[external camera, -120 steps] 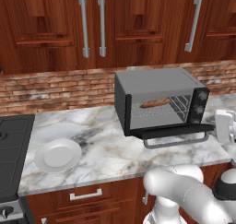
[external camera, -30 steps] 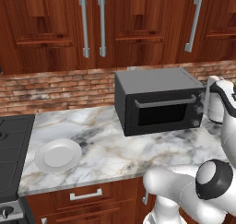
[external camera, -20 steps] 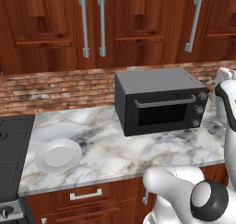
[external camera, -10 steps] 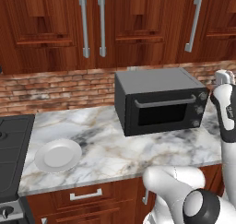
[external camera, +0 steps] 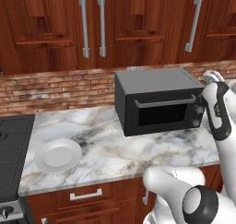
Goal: Pull the toaster oven rack outwards. Pick up the baguette from the plate and place it on the toaster oven rack. Close the toaster oven door fully and set the temperature to the lowest setting.
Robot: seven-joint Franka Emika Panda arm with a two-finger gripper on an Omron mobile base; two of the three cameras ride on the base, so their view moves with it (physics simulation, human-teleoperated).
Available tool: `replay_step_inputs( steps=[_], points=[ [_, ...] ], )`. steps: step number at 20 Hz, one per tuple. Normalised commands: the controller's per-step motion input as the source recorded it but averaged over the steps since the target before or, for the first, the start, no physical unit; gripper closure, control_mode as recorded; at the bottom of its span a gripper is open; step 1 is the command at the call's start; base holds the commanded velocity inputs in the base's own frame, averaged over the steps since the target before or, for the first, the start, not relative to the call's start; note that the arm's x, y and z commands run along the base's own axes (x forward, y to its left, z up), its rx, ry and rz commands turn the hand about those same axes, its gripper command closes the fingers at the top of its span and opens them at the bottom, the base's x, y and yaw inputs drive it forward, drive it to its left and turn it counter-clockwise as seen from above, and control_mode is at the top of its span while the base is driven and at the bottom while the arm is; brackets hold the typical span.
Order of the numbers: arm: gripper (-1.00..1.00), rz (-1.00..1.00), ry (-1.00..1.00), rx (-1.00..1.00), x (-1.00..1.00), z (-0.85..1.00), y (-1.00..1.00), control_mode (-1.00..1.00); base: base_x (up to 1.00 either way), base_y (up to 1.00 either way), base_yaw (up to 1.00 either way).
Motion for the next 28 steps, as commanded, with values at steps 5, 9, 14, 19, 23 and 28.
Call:
replay_step_inputs(
  steps=[5, 9, 14, 19, 23, 28],
  points=[
    [-1.0, 0.49, 0.05, -0.26, 0.54, 0.0, -0.02, -1.0, 0.0, 0.0, 0.0],
    [-1.0, 0.43, 0.0, -0.23, 0.42, -0.01, -0.4, -1.0, 0.0, 0.0, 0.0],
    [-1.0, 0.23, -0.02, -0.15, 0.03, -0.11, -0.52, -1.0, 0.0, 0.0, 0.0],
    [-1.0, 0.0, -0.16, -0.16, -0.01, -0.43, -0.06, -1.0, 0.0, 0.0, 0.0],
    [-1.0, 0.0, -0.21, -0.14, 0.0, -0.4, 0.0, -1.0, 0.0, 0.0, 0.0],
    [-1.0, 0.0, -0.23, -0.09, 0.0, -0.33, 0.08, -1.0, 0.0, 0.0, 0.0]
  ],
)
